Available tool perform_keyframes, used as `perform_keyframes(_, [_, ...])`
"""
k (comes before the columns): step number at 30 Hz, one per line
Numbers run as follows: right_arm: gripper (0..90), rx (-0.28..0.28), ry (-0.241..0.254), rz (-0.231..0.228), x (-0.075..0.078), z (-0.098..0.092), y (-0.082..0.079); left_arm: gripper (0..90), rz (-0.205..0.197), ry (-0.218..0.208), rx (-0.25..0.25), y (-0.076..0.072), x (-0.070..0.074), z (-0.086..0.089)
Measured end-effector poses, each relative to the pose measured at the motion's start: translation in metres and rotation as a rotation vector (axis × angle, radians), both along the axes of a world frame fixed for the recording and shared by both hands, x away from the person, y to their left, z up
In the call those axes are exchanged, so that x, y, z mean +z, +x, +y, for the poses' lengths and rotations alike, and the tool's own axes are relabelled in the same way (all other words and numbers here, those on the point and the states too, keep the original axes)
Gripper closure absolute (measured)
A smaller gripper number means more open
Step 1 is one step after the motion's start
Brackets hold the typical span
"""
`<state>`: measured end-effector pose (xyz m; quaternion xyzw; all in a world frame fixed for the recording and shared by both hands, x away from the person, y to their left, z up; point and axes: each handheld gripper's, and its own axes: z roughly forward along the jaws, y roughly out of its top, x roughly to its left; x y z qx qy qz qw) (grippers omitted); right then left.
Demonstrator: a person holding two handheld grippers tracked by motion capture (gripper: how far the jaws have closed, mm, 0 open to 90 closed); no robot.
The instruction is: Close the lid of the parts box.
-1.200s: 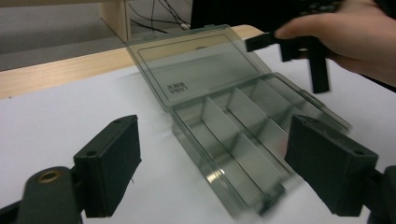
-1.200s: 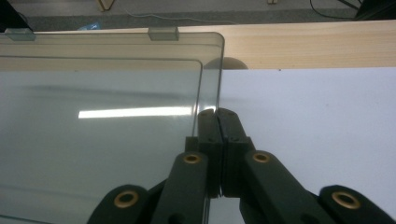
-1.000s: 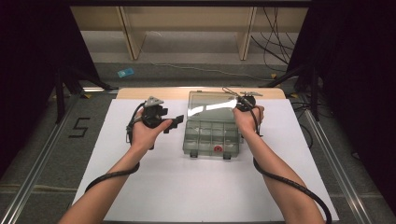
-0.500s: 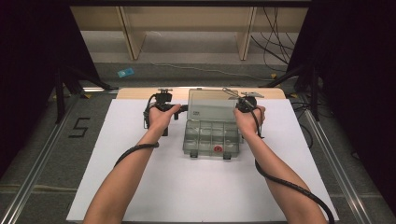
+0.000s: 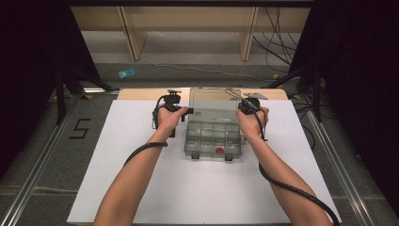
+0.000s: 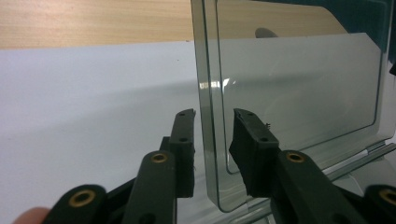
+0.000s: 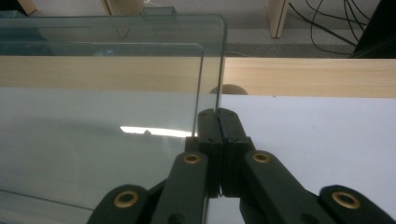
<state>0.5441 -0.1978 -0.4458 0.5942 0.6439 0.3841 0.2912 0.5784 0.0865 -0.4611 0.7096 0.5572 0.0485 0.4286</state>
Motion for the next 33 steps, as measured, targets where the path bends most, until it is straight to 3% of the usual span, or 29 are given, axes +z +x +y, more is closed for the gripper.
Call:
perform_keyframes(4, [89.9, 0.007, -0.019, -0.017, 0.0, -0.001, -0.001, 73.2, 0.013, -0.004, 0.012, 0.002, 0.003, 0.0])
perform_keyframes(6, [89.9, 0.0, 0.001, -0.006, 0.001, 0.0, -0.003, 75.5, 0.02, -0.013, 0.022, 0.001, 0.004, 0.001])
perform_keyframes(13, [89.9, 0.006, -0.008, -0.023, 0.002, 0.0, -0.006, 84.5, 0.0, 0.003, 0.059, -0.003, 0.007, 0.001])
perform_keyframes(17, [89.8, 0.014, -0.014, -0.028, 0.004, -0.001, -0.009, 86.4, -0.021, 0.057, 0.055, -0.006, 0.009, -0.001])
perform_keyframes(24, [89.8, 0.018, -0.013, -0.042, 0.006, -0.001, -0.011, 87.8, -0.037, 0.109, 0.06, -0.01, 0.012, -0.004])
perform_keyframes(29, [89.4, 0.015, -0.015, -0.05, 0.006, -0.002, -0.013, 88.6, -0.063, 0.13, 0.076, -0.014, 0.012, -0.008])
perform_keyframes(33, [89.1, 0.013, 0.012, -0.051, 0.004, -0.004, -0.015, 89.1, -0.086, 0.145, 0.092, -0.018, 0.013, -0.012])
